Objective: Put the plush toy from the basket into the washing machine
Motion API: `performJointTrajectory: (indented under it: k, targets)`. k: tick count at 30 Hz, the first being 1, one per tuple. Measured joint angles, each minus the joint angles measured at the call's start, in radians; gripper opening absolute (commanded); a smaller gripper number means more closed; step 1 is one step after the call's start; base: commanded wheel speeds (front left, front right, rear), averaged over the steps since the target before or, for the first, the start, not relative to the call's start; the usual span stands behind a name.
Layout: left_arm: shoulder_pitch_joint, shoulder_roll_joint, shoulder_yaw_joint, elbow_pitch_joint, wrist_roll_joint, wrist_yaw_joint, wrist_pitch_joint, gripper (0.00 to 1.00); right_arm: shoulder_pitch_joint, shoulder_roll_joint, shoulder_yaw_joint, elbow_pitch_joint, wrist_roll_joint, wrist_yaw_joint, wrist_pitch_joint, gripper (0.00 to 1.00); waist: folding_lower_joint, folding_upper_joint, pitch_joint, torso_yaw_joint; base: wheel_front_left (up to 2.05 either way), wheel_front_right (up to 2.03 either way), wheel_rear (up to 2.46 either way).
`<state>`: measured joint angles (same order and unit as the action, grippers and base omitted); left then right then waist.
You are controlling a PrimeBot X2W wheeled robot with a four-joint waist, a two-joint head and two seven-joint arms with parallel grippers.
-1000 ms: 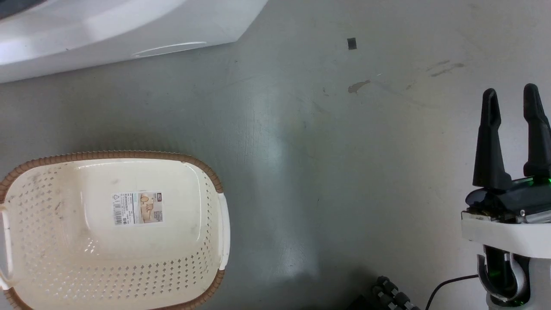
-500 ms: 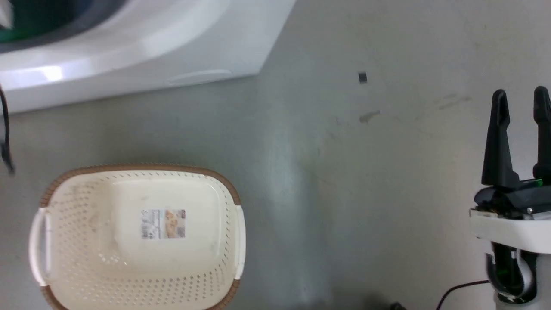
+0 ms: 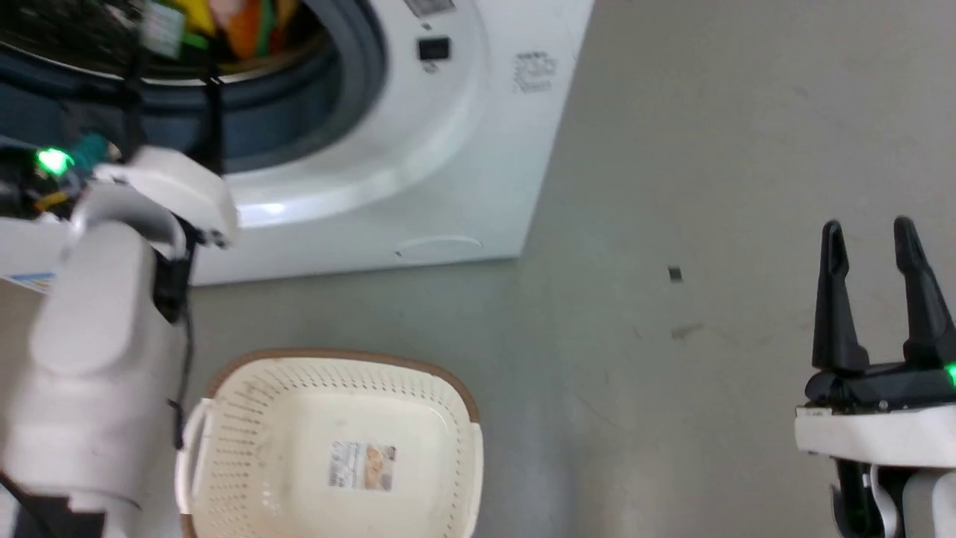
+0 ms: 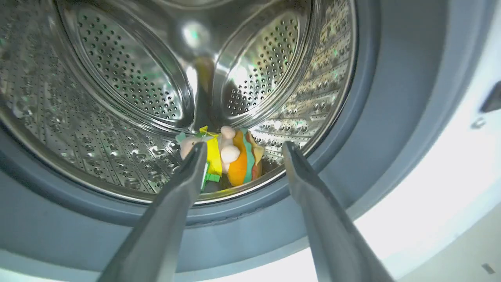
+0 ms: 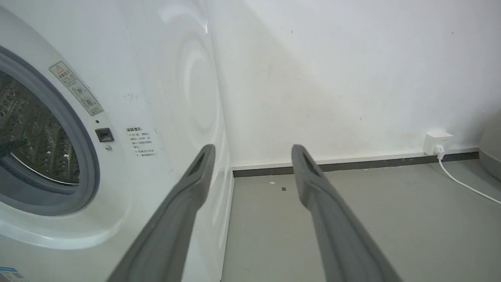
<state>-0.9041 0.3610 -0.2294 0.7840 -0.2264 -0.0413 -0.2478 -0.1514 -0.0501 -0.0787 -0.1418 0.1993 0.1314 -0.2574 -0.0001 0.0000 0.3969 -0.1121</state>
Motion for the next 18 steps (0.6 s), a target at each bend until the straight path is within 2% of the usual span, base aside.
performJointTrajectory:
  k: [1, 8, 13, 14, 18]
  targets:
    - [0.088, -0.033, 0.008, -0.092, -0.016, 0.018, -0.006, 1.00, 0.025, 0.000, -0.001, 0.000, -0.013, 0.000, 0.000, 1.00, -0.0001, 0.0000, -0.052, 0.030, 0.00, 0.00, 0.00]
    - [0.354, -0.095, 0.039, -0.320, -0.059, 0.062, -0.009, 1.00, 0.080, 0.000, -0.004, 0.007, -0.020, 0.000, 0.000, 1.00, -0.0001, 0.0000, -0.164, 0.089, 0.00, 0.00, 0.00]
    - [0.542, -0.106, 0.045, -0.448, -0.064, 0.092, -0.009, 1.00, 0.104, 0.000, 0.014, 0.018, -0.019, 0.000, 0.000, 1.00, -0.0002, 0.0000, -0.229, 0.113, 0.00, 0.00, 0.00]
    - [0.638, -0.117, 0.036, -0.521, -0.055, 0.105, -0.009, 1.00, 0.120, 0.000, 0.016, 0.022, -0.016, 0.000, 0.000, 1.00, -0.0002, 0.0000, -0.260, 0.122, 0.00, 0.00, 0.00]
    - [0.743, -0.124, 0.016, -0.591, -0.033, 0.122, -0.009, 1.00, 0.143, 0.000, 0.019, 0.026, -0.015, 0.000, 0.000, 1.00, -0.0002, 0.0000, -0.292, 0.132, 0.00, 0.00, 0.00]
